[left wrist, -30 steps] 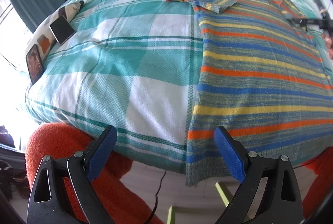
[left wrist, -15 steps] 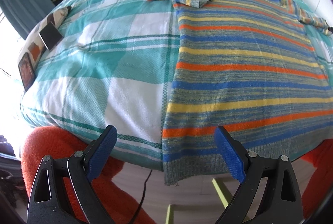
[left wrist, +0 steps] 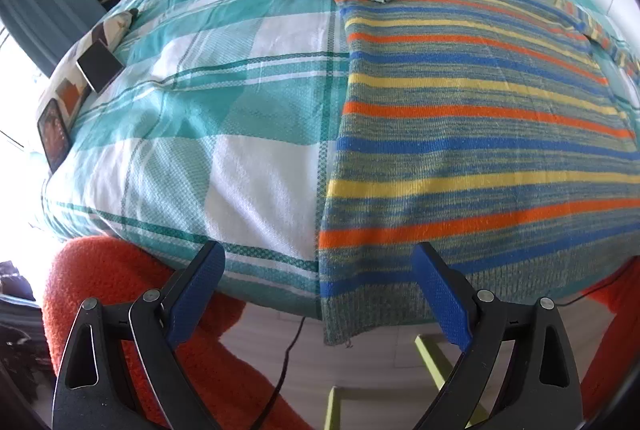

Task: Fold small clothes
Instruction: 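Lift the sleeve with the right gripper, unfold it outward, lay it flat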

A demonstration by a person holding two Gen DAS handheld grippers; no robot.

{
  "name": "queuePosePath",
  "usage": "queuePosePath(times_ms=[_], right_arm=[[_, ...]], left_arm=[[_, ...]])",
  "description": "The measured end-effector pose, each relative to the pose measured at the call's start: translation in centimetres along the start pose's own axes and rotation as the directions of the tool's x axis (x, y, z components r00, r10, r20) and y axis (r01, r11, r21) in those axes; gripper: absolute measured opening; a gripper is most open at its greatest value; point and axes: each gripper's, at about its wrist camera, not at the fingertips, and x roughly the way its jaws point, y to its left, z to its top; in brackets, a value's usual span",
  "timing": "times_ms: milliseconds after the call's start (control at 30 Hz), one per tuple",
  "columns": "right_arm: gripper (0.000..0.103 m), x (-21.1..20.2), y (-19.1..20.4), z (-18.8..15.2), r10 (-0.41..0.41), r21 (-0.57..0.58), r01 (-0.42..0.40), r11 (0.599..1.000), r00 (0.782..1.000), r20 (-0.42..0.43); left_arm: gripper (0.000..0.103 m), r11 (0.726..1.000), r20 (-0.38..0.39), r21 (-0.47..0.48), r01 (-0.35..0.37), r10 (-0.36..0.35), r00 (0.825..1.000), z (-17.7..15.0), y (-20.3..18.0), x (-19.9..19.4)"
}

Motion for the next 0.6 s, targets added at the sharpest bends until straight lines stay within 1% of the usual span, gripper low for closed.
queuePosePath(times_ms=[33, 67, 100, 167, 233, 300, 367, 467, 500, 533, 567, 600], right_arm=[[0.007, -0.2, -0.1, -0.1, 0.029, 0.007, -0.030, 1.000, 0.999, 0.023], [0.015, -0.5, -0.3, -0.3, 0.051, 0.018, -0.052, 0.998, 0.998, 0.037], [0.030, -0.7, -0.6, -0.5, 0.072, 0.037, -0.074, 0.997, 0.997, 0.041], [0.043, -1.4, -1.1, -1.1, 0.097, 0.056, -0.099, 0.993, 0.994, 0.046], [0.043, -2.2, -1.2, -2.4, 0.123, 0.062, -0.125, 0.990, 0.992, 0.038], [0.043, -2.0, -1.2, -3.5, 0.148, 0.058, -0.149, 0.987, 0.989, 0.018], [0.043, -1.2, -0.7, -4.3, 0.126, -0.013, -0.125, 0.992, 0.992, 0.022], [0.043, 0.2, 0.8, -4.7, 0.127, -0.162, -0.114, 0.980, 0.989, 0.073], [0.035, 0.5, 1.1, -4.8, 0.134, -0.194, -0.119, 0.974, 0.989, 0.065], [0.022, 0.8, 1.4, -4.9, 0.145, -0.220, -0.135, 0.966, 0.989, 0.030], [0.007, 1.0, 1.6, -4.9, 0.131, -0.233, -0.130, 0.964, 0.991, -0.010], [0.007, 0.7, 1.6, -4.8, 0.095, -0.237, -0.095, 0.967, 0.995, -0.010]], left_arm=[[0.095, 1.000, 0.002, 0.000, -0.001, 0.001, 1.000, -0.1, 0.0, -0.1], [0.095, 1.000, 0.003, -0.002, -0.003, 0.003, 1.000, -0.2, 0.1, -0.1], [0.095, 1.000, 0.000, -0.005, -0.002, 0.002, 1.000, -0.2, 0.2, -0.1], [0.095, 1.000, -0.007, -0.015, 0.003, -0.003, 1.000, -0.2, 0.5, 0.1], [0.095, 1.000, -0.012, -0.025, 0.009, -0.009, 1.000, -0.2, 0.5, 0.2], [0.095, 0.999, -0.017, -0.031, 0.022, -0.022, 1.000, -0.1, 0.4, 0.4], [0.095, 0.999, -0.024, -0.030, 0.036, -0.037, 0.999, 0.0, 0.1, 0.6], [0.095, 0.999, -0.020, -0.014, 0.038, -0.038, 0.999, 0.1, -0.4, 0.5], [0.095, 0.999, -0.013, -0.009, 0.033, -0.033, 0.999, 0.0, -0.4, 0.2], [0.095, 1.000, -0.003, -0.006, 0.025, -0.025, 1.000, 0.0, -0.3, -0.1], [0.095, 1.000, 0.006, -0.007, 0.018, -0.017, 1.000, -0.1, -0.2, -0.3], [0.095, 1.000, 0.015, -0.012, 0.009, -0.009, 1.000, -0.2, 0.1, -0.5]])
